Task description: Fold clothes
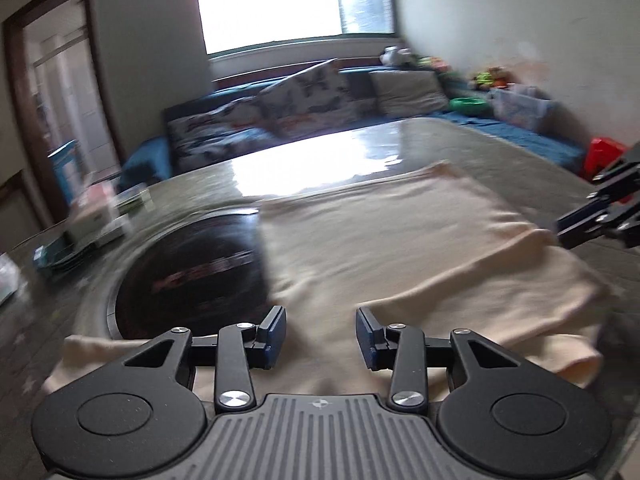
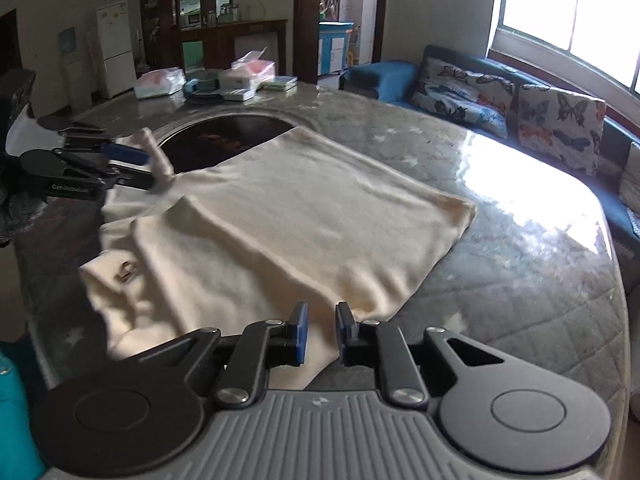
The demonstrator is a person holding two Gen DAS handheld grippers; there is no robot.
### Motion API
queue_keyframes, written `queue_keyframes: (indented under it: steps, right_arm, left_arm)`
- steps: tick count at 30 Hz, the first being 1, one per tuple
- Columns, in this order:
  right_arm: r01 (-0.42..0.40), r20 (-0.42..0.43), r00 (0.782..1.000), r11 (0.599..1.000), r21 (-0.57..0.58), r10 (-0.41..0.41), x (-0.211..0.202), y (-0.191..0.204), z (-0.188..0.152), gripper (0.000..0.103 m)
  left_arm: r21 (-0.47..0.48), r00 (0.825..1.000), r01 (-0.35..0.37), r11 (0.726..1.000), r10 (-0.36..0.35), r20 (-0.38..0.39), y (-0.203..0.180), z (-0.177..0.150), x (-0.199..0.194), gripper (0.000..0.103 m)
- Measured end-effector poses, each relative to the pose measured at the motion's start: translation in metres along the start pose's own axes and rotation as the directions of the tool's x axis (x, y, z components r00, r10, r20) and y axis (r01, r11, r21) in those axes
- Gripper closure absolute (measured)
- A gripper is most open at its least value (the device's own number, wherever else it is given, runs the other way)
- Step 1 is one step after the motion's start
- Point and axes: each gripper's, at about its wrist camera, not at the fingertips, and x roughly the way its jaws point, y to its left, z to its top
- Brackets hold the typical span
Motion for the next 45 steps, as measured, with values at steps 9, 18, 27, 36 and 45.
queue_keyframes:
  steps: [9, 18, 27, 36, 45]
  right_arm:
    - [-0.011, -0.071, 0.997, 1.0, -0.024, 0.01, 0.001, 0.022, -0.024, 0.089]
    - [0.06, -0.026, 0.998, 0.996, 0.067, -0.058, 0.028, -0.007, 0.004, 0.089]
    - [0.03, -0.011, 0.999, 1.0, 0.0, -0.03, 0.031, 0.012, 0.028, 0.088]
    - [-0.131, -0.034, 0.991, 0.979, -0.156, 0.127, 0.086, 0.084, 0.069, 0.088]
    - [-0.17, -0.061, 0.985, 0.964, -0.204, 0.161, 0.113, 0.114, 0.086, 0.088]
  left_arm:
    - [0.049, 0.994, 0.098, 0.994, -0.095, -0.063, -0.022, -0.01, 0.028, 0.068]
    - [0.028, 0.997, 0.065, 0.997, -0.064, -0.054, -0.011, -0.017, 0.021, 0.068]
    - [0.021, 0.998, 0.051, 0.998, -0.051, -0.027, -0.007, -0.029, 0.003, 0.068]
    - [-0.023, 1.0, 0.021, 1.0, -0.022, -0.016, 0.007, -0.042, -0.011, 0.066]
    - [-0.153, 0.991, -0.132, 0.979, 0.13, -0.022, 0.063, -0.047, -0.022, 0.066]
